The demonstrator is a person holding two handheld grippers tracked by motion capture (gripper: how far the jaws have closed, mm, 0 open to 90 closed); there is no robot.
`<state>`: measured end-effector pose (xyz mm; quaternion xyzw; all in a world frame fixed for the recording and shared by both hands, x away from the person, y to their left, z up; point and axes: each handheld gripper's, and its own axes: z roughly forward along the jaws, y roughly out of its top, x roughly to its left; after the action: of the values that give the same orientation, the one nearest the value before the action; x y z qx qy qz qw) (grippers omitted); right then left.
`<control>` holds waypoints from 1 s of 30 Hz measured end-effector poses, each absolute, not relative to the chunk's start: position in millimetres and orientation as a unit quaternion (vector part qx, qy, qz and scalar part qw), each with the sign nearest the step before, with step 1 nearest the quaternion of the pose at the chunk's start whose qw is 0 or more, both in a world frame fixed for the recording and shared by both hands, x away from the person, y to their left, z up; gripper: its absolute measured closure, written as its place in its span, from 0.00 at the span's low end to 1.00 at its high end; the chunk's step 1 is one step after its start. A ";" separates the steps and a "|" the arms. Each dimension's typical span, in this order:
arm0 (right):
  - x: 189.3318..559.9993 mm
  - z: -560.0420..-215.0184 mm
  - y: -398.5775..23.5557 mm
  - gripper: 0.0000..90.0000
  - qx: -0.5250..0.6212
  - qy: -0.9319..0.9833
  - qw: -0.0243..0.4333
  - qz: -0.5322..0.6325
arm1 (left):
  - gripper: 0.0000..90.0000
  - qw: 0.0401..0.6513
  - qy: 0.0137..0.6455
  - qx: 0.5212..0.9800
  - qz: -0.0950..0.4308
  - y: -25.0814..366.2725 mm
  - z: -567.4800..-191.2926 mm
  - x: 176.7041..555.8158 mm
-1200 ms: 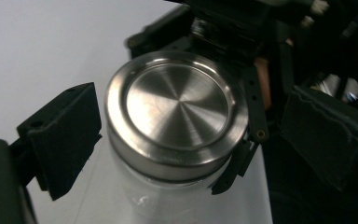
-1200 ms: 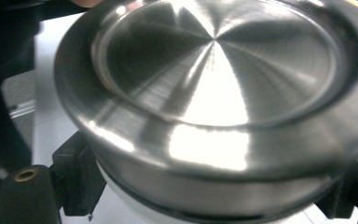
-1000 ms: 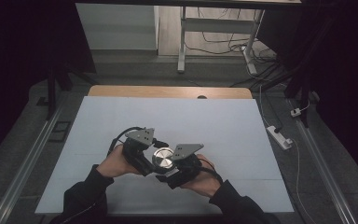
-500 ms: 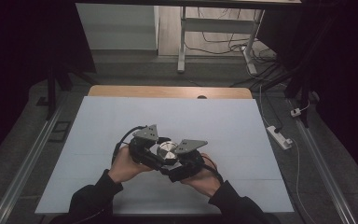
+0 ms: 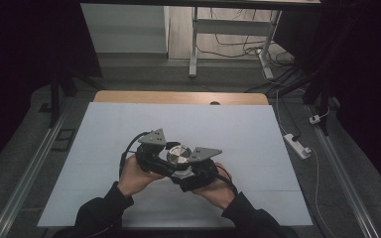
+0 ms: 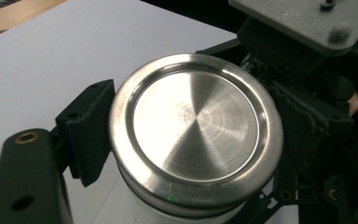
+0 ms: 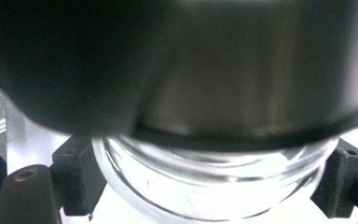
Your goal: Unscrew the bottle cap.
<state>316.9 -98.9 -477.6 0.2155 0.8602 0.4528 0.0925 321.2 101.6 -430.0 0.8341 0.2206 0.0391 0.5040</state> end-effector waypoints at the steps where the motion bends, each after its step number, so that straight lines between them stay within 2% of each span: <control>1: 317.2 -477.6 -99.3 0.16 0.216 0.860 0.093 0.453 | 0.22 0.504 0.219 0.834 0.040 102.1 -428.7 320.4; 19: 326.1 -472.9 -112.2 0.16 0.223 0.856 0.107 0.454 | 0.22 0.522 0.227 0.820 0.064 129.4 -409.5 307.9; 30: 333.1 -470.7 -121.3 0.16 0.235 0.853 0.114 0.452 | 0.22 0.515 0.231 0.823 0.071 136.7 -414.6 301.6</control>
<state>333.1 -121.3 -470.7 0.2348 0.8532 0.4517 0.1138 301.6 136.7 -414.6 0.8228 0.2306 0.0714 0.5145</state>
